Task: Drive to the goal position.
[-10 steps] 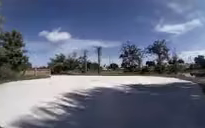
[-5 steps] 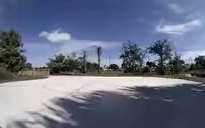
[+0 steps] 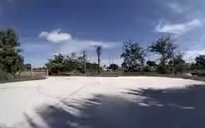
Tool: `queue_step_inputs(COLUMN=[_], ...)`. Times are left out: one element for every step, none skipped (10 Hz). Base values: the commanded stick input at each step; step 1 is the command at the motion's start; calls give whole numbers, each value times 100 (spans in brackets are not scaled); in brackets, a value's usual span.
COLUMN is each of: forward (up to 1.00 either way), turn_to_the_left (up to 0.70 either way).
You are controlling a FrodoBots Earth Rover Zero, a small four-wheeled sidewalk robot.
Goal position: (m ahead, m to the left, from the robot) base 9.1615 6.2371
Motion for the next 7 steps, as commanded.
queue_step_inputs(forward=[85, 85, 85, 85, 85, 85, 85], turn_to_the_left=[0, 0, 0, 0, 0, 0, 0])
